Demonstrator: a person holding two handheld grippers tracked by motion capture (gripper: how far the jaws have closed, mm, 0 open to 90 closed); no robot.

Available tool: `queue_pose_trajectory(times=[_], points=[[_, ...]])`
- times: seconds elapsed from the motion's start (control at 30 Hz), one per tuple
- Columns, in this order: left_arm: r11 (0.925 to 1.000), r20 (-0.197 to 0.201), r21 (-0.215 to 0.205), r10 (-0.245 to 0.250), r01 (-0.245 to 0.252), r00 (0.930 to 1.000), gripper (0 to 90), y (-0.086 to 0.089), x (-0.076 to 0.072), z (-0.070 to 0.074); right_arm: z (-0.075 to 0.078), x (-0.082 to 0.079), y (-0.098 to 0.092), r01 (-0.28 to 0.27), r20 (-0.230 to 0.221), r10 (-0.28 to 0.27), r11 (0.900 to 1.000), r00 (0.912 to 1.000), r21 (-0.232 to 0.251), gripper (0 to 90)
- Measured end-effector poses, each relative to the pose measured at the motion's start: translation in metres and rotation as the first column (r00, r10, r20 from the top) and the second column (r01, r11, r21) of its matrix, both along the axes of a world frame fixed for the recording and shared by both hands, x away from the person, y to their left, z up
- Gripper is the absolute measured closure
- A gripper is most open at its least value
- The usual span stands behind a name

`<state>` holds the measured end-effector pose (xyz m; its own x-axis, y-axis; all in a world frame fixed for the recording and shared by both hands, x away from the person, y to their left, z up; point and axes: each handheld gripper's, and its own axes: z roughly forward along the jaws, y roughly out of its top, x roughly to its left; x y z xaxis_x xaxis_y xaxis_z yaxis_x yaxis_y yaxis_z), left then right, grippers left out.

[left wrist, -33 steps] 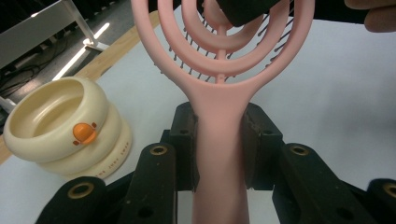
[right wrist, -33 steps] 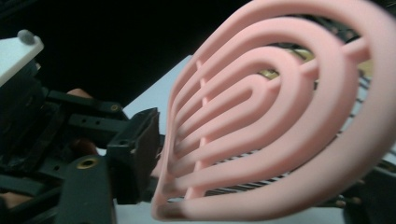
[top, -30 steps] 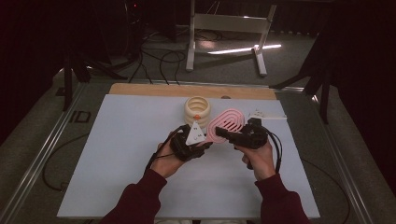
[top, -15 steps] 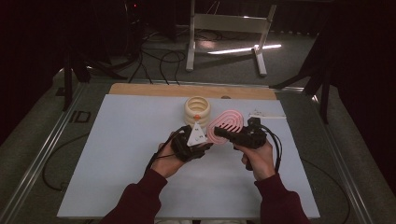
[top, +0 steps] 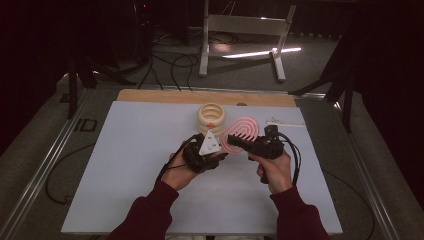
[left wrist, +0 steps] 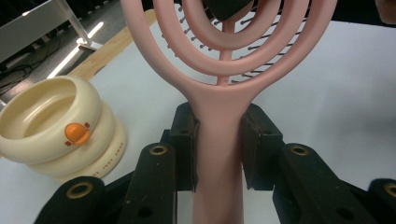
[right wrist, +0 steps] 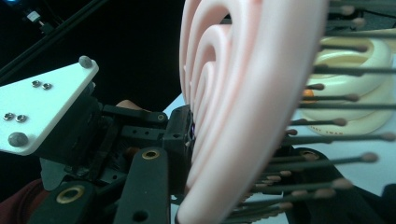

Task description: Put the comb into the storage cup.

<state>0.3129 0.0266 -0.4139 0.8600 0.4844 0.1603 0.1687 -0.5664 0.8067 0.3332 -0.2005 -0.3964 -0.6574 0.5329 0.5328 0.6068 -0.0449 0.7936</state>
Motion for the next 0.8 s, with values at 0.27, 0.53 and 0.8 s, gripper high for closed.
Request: queue_pose_trajectory(times=[0.27,0.53,0.8], points=[[0.9992,-0.011,-0.011,0.038,-0.038,0.9992,43.4,0.0,0.0,-0.002,0.001,-0.001,0.0,0.008,0.007,-0.008,1.0,0.9999,0.0,63.9],[0.9929,-0.055,-0.081,0.083,-0.087,0.995,34.2,0.017,0.004,-0.002,-0.001,0.0,-0.002,0.021,0.006,-0.021,1.0,0.9998,0.004,63.9],[0.9767,-0.029,-0.152,0.148,-0.151,0.9886,23.6,0.038,-0.004,-0.002,-0.001,0.0,-0.001,0.015,0.005,-0.015,1.0,0.9999,0.0,63.9]])
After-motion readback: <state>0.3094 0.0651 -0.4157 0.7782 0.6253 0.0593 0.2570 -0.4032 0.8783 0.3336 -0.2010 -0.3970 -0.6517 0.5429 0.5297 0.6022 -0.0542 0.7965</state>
